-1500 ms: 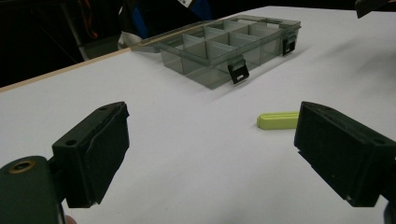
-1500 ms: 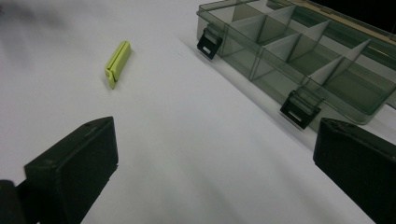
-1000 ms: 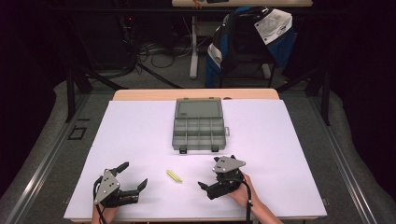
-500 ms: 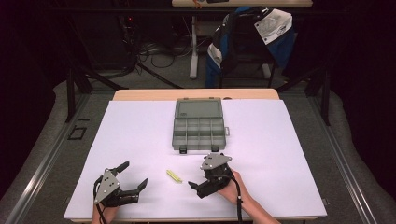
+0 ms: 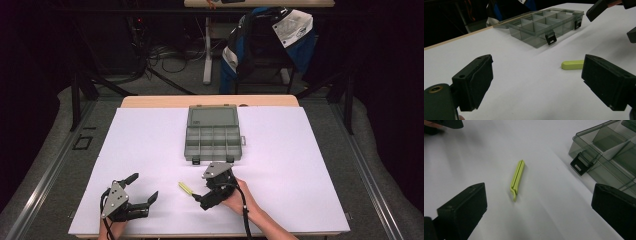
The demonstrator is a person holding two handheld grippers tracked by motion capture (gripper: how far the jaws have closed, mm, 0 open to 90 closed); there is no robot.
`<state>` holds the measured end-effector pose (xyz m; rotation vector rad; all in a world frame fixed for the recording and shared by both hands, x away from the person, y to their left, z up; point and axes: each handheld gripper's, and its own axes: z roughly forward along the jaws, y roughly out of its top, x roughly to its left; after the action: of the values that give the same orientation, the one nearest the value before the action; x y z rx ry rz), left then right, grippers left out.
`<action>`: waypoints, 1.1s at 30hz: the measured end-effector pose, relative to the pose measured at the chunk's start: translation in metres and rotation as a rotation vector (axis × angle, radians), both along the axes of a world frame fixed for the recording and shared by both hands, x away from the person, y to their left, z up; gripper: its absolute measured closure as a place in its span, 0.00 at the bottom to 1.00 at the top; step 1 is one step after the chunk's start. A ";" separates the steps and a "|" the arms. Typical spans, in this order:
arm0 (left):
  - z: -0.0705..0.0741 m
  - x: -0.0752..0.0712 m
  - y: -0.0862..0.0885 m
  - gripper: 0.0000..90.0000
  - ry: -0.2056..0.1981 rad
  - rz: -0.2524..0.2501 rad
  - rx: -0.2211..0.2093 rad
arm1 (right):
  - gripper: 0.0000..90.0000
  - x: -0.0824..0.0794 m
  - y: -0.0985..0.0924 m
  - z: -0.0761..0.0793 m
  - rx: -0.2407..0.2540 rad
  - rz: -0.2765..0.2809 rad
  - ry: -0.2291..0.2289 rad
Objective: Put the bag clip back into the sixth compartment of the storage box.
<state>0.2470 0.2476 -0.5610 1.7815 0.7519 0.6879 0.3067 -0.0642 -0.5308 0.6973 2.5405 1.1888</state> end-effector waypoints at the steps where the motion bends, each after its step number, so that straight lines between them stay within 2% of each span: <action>1: 0.000 0.000 0.000 0.11 -0.001 0.000 0.001 | 0.00 0.001 0.002 0.000 0.000 -0.001 0.003; 13: 0.001 -0.001 0.000 0.11 -0.007 -0.002 0.005 | 0.00 0.007 0.023 -0.003 -0.048 0.011 0.036; 16: 0.001 -0.001 0.000 0.11 -0.008 -0.002 0.002 | 0.03 0.008 0.027 -0.003 -0.064 0.004 0.038; 24: 0.001 -0.001 0.000 0.11 -0.010 -0.001 0.002 | 0.23 0.012 0.039 -0.007 -0.096 0.006 0.050; 26: 0.001 -0.001 0.000 0.12 -0.011 -0.003 0.003 | 0.32 0.012 0.043 -0.009 -0.102 0.008 0.063; 27: 0.001 -0.001 0.000 0.12 -0.012 -0.003 0.004 | 0.32 0.012 0.043 -0.009 -0.102 0.008 0.063; 33: 0.001 -0.001 0.000 0.12 -0.013 -0.002 0.001 | 0.53 0.011 0.050 -0.015 -0.105 0.023 0.088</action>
<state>0.2459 0.2475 -0.5600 1.7771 0.7409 0.6977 0.3181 -0.0137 -0.5454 0.7123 2.6678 1.0443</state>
